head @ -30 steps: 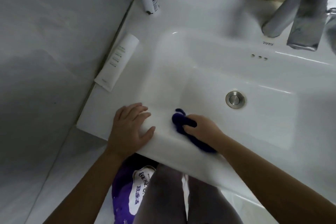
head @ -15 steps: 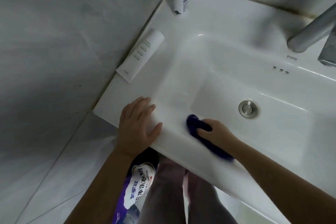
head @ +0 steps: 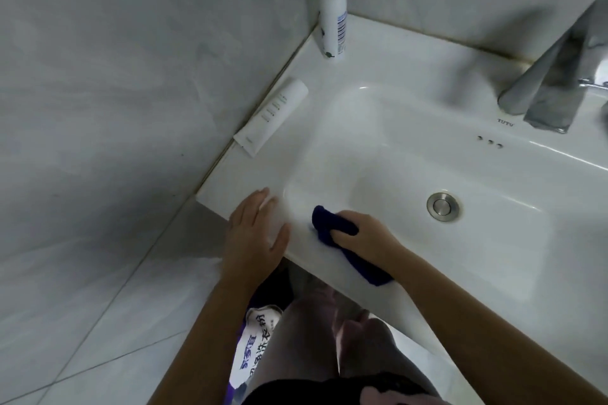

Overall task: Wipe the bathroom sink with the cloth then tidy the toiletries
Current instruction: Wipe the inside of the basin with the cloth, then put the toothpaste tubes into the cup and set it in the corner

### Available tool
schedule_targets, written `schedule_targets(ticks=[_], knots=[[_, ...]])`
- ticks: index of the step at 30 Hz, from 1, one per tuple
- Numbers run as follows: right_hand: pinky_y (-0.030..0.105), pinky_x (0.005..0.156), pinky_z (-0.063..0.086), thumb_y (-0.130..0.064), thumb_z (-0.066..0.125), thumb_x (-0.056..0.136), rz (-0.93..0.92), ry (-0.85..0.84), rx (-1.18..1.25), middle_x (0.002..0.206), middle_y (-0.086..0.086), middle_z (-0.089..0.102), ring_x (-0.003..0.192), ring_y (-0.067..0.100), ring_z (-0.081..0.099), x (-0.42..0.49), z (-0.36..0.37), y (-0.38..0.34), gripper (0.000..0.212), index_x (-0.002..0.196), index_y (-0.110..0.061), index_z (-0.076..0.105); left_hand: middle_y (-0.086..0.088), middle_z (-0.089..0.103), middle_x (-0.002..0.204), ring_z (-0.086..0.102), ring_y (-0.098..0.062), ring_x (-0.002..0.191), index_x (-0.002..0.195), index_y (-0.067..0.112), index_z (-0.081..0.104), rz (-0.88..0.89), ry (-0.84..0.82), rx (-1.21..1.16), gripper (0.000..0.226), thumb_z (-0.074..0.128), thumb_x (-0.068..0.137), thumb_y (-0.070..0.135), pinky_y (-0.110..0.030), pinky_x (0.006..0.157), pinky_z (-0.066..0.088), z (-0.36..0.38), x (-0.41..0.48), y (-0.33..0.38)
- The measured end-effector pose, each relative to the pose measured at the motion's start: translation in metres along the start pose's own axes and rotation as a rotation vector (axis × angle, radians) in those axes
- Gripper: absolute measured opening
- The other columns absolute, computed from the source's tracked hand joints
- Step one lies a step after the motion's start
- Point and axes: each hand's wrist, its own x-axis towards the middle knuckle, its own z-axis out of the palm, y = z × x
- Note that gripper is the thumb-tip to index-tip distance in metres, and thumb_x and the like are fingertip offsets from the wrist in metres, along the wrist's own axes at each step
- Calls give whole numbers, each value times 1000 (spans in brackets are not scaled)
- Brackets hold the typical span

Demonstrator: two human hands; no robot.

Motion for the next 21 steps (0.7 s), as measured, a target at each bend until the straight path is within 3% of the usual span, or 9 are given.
schedule_targets(ticks=[3, 9, 13, 21], knots=[[31, 73, 44, -27, 56, 87, 72, 64, 11, 91, 1, 67, 84, 20, 61, -34, -19, 21, 18, 102, -20, 63, -16, 57, 125, 52, -32, 116, 115, 4, 58, 88, -26, -12, 49, 42, 86, 39, -40, 98, 35, -2, 10, 32], [24, 67, 39, -22, 57, 87, 207, 501, 138, 93, -2, 64, 81, 16, 57, -113, -58, 55, 23, 109, -27, 59, -10, 62, 118, 55, -25, 110, 112, 5, 62, 319, -12, -95, 46, 42, 85, 36, -36, 93, 42, -5, 36, 111], [17, 64, 38, -22, 58, 86, 241, 651, 162, 97, -5, 63, 80, 14, 57, -165, -58, 74, 22, 106, -30, 59, -4, 63, 115, 45, -15, 108, 109, 10, 63, 464, -80, -93, 45, 41, 82, 38, -36, 89, 45, 7, 33, 157], [27, 74, 40, -22, 63, 82, 445, 1004, 130, 104, -2, 59, 84, 19, 56, -274, -44, 118, 35, 117, -23, 58, 1, 65, 104, 63, -20, 91, 102, 13, 65, 810, -281, -77, 42, 41, 79, 39, -31, 76, 51, 31, 2, 242]])
